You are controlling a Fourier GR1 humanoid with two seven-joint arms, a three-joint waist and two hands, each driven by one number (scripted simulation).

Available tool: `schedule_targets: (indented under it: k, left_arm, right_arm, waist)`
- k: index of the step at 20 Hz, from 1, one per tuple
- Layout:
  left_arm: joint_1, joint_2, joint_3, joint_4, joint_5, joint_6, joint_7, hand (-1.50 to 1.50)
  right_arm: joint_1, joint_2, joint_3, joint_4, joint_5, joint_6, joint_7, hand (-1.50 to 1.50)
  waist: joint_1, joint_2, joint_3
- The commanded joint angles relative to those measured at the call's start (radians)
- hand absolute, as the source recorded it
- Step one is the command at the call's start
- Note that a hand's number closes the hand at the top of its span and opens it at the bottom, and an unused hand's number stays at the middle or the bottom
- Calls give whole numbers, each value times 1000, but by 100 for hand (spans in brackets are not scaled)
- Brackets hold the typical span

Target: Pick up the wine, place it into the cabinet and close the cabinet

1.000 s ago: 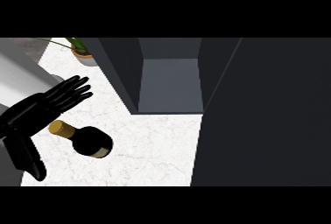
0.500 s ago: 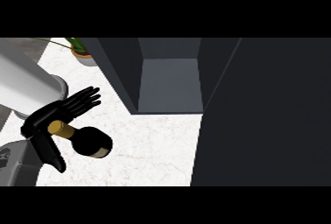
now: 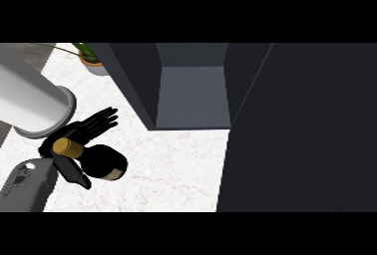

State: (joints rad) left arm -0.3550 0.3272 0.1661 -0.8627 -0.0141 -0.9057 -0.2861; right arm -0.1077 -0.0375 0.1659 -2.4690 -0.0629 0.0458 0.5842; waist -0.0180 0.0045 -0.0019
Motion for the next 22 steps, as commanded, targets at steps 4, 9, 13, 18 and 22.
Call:
schedule_targets:
  k: [4,9,13,18,22]
  left_arm:
    - [9,34,-66,160,-114,-42,-286,-150]
    - [-10,48,-101,275,-135,-35,-371,-150]
    - [-45,9,-110,349,-111,-25,-344,-150]
    - [-42,-29,-145,382,-105,-25,-368,-150]
    - [-46,-18,-158,371,-82,-57,-367,-150]
  right_arm:
    - [13,18,44,-97,27,-27,43,-150]
    - [-1,4,10,-95,-8,-14,52,-150]
    - [22,-8,-8,-71,-46,16,26,-150]
    - [-35,6,17,-41,-13,-4,48,-150]
    - [-3,15,16,-59,-4,-11,33,-150]
  waist:
    - [0,-2,-1]
    - [-8,1,-2]
    - [-13,2,-1]
    - [-18,6,-4]
    - [-9,0,-1]
